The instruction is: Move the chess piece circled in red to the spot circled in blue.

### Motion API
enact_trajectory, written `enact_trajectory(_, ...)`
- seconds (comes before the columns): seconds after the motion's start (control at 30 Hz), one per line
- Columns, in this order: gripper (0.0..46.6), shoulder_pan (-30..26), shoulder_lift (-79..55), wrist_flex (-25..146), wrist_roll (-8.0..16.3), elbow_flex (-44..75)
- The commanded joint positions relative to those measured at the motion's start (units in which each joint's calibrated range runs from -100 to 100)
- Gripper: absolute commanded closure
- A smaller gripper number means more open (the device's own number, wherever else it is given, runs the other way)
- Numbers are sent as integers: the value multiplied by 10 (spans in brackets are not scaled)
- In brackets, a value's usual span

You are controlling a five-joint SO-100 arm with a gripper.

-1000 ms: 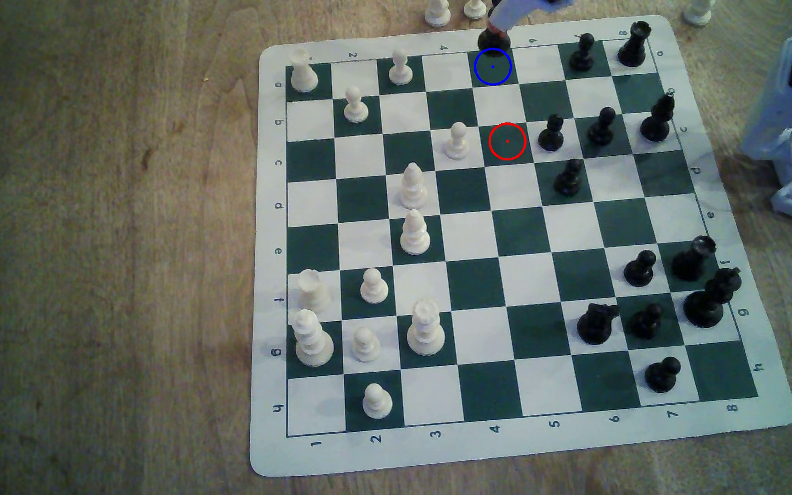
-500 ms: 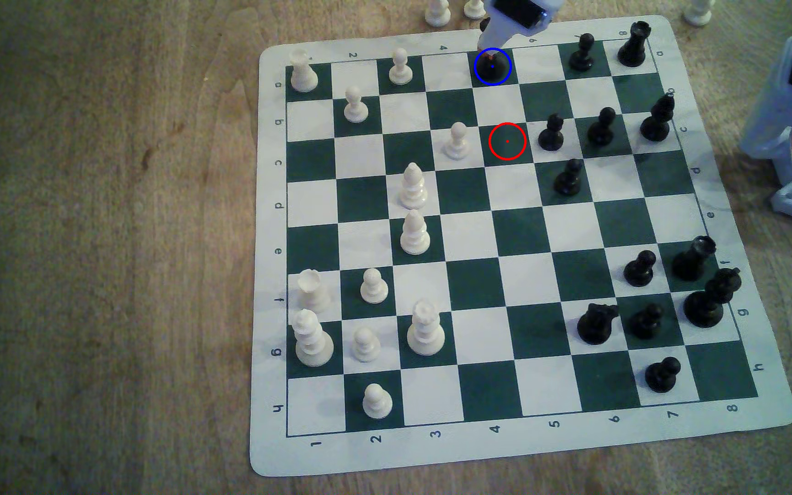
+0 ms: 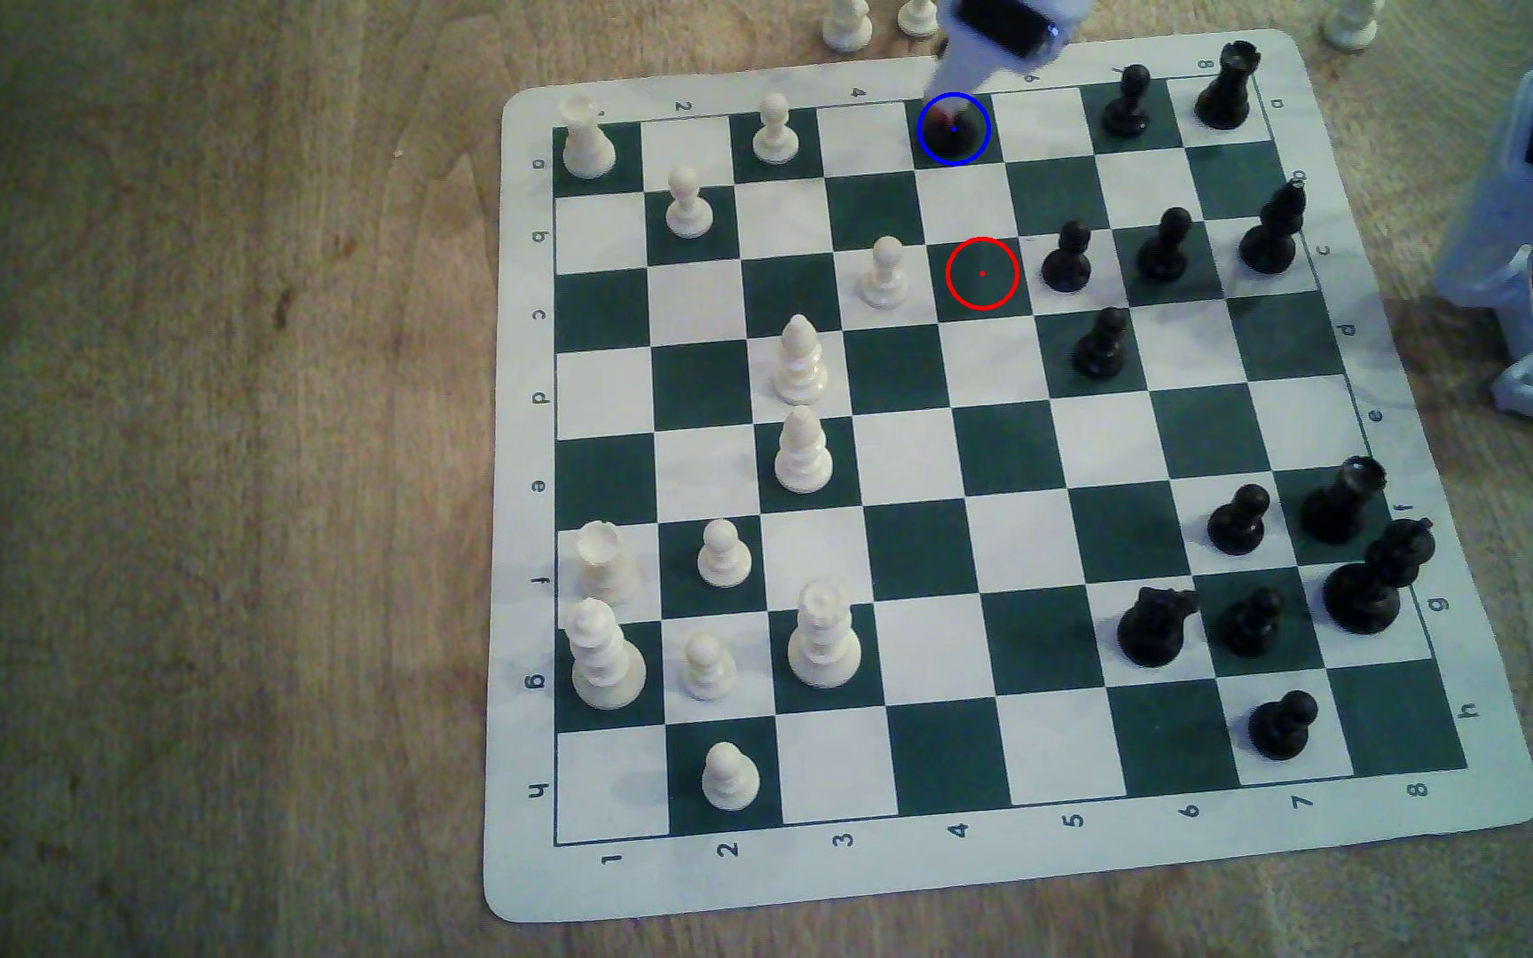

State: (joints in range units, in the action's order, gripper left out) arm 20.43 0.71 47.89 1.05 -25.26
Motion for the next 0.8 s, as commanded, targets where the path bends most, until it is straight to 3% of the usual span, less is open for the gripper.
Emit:
enact_trajectory(0.0, 223, 7, 40, 16, -11, 10)
enact_trajectory(0.03, 194, 7, 46, 17, -13, 5)
enact_trajectory(0.17, 170, 7, 60, 21, -14, 1)
enact_trajectory(0.33, 176, 10, 123, 97, -22, 1)
enact_trajectory(0.5, 238, 10, 223, 221, -42, -3)
enact_trajectory(0.6, 282, -9, 294, 250, -41, -37)
enact_trajectory(0.73, 395, -71, 443, 261, -22, -148)
enact_trajectory(0.77, 451, -117, 501, 252, 1, -195)
